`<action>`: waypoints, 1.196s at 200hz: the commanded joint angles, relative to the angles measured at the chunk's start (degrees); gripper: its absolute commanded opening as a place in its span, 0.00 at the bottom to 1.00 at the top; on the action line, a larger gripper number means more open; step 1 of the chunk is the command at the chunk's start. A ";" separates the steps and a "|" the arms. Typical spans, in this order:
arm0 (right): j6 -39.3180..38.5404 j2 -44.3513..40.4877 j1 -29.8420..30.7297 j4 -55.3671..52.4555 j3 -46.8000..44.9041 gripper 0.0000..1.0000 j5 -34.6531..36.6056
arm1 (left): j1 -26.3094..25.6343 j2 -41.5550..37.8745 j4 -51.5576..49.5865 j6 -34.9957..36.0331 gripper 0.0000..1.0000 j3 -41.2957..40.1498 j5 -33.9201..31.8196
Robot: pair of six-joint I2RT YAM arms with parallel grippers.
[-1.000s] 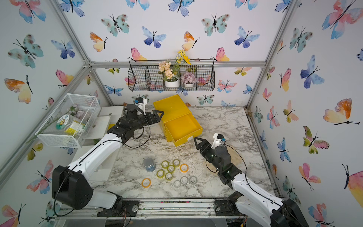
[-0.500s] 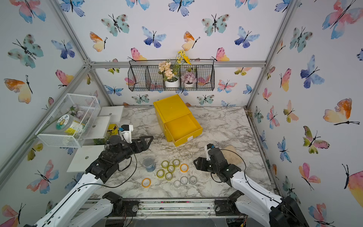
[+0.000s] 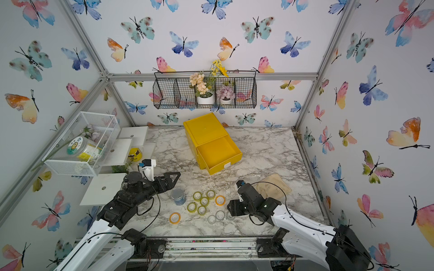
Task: Place the transparent tape into the drawer according to color
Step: Pick up the tape at the center of the board.
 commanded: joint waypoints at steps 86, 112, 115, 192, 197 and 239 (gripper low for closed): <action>1.39 10.25 11.25 -1.90 2.88 0.67 10.51 | -0.09 0.62 -0.10 0.55 0.99 -2.01 0.03; 1.39 11.65 11.86 -1.43 3.25 0.67 10.53 | -0.12 0.71 0.00 0.59 0.99 -2.68 0.11; 1.39 11.86 11.93 -1.37 3.30 0.67 10.51 | -0.15 0.74 0.02 0.65 0.99 -2.71 0.14; 2.69 15.86 13.29 -1.44 2.66 0.57 11.55 | -0.09 1.83 1.21 0.73 0.99 -3.88 0.46; 2.75 16.27 13.69 -1.27 2.64 0.57 11.69 | -0.12 1.89 1.23 0.73 0.99 -3.99 0.46; 4.35 17.97 14.37 0.03 2.03 0.48 11.74 | -0.16 2.16 1.32 0.64 0.99 -4.03 0.28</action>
